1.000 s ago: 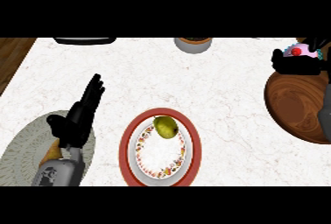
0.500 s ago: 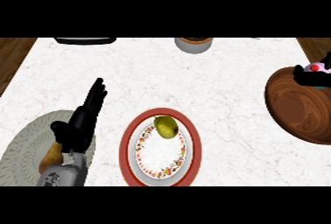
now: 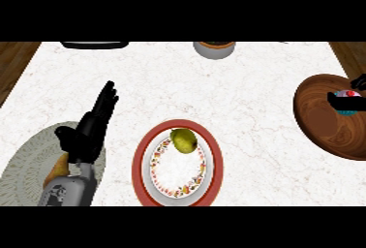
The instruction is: Pick the cupcake from the plate and place it in the bowl
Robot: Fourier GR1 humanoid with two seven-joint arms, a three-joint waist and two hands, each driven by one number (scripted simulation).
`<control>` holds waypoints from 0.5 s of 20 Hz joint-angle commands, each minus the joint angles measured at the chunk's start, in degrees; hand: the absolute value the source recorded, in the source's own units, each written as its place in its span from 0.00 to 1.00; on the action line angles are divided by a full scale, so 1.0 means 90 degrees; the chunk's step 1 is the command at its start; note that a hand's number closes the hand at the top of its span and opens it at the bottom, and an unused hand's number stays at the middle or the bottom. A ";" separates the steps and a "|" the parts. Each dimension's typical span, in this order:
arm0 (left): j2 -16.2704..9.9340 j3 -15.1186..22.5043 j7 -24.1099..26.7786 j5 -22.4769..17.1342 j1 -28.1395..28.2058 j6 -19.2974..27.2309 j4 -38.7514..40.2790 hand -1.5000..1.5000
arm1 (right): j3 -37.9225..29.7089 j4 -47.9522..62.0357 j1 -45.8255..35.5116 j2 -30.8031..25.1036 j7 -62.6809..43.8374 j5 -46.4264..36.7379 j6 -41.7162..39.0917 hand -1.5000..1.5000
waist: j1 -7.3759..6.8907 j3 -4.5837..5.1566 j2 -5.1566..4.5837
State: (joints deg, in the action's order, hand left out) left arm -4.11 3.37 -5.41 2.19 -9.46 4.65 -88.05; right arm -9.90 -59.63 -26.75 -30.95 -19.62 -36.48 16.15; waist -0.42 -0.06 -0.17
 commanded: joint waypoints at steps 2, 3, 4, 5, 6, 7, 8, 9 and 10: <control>0.0035 0.0023 -0.0030 0.0098 0.0061 0.0073 -0.0040 0.50 | -0.0414 0.0787 0.0129 0.0145 0.1293 0.0935 -0.0468 0.00 | -0.0005 -0.0002 -0.0001; -0.0129 -0.0139 0.0259 -0.0118 0.0146 -0.0225 0.0140 0.50 | -0.0444 0.0877 0.0039 0.0077 0.1563 0.1047 -0.0660 0.00 | -0.0006 0.0001 -0.0003; -0.0094 -0.0213 0.0157 -0.0158 0.0001 -0.0149 0.0007 0.50 | -0.0645 0.0923 -0.0004 -0.0049 0.1832 0.1217 -0.0692 0.00 | 0.0005 0.0001 0.0004; -0.0073 -0.0150 0.0002 -0.0059 -0.0068 -0.0091 0.0052 0.50 | -0.0733 0.0772 0.0233 0.0082 0.2140 0.1368 -0.0571 0.00 | 0.0034 0.0001 0.0009; 0.0014 0.0009 0.0121 -0.0007 0.0196 -0.0088 -0.0141 0.50 | -0.0674 0.1110 -0.0331 0.0301 0.2079 0.1203 -0.0220 0.00 | -0.0044 -0.0001 0.0000; -0.0062 -0.0090 -0.0168 -0.0119 0.0183 -0.0124 -0.0293 0.50 | -0.0984 0.0627 0.0136 0.0029 0.2339 0.1658 -0.0603 0.00 | 0.0034 0.0001 0.0024; -0.0066 -0.0069 0.0220 -0.0001 0.0130 -0.0155 0.0090 0.50 | -0.1075 0.0973 -0.0059 0.0158 0.2720 0.1674 -0.0300 0.00 | 0.0010 -0.0001 0.0001; -0.0112 -0.0114 0.0434 -0.0087 0.0447 -0.0237 -0.0059 0.50 | -0.1130 0.0684 -0.0013 0.0226 0.2670 0.1727 -0.0163 0.00 | 0.0014 0.0003 0.0016; -0.0026 -0.0061 -0.0338 0.0072 0.0032 0.0090 -0.0399 0.50 | -0.1191 0.0069 0.0295 0.0230 0.2639 0.1849 -0.0148 0.00 | 0.0100 0.0003 0.0049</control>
State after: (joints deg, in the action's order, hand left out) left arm -4.61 2.67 -4.96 1.93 -8.09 3.85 -89.12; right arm -17.79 -54.32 -26.18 -29.58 -0.05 -23.52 13.41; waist -0.18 -0.06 -0.04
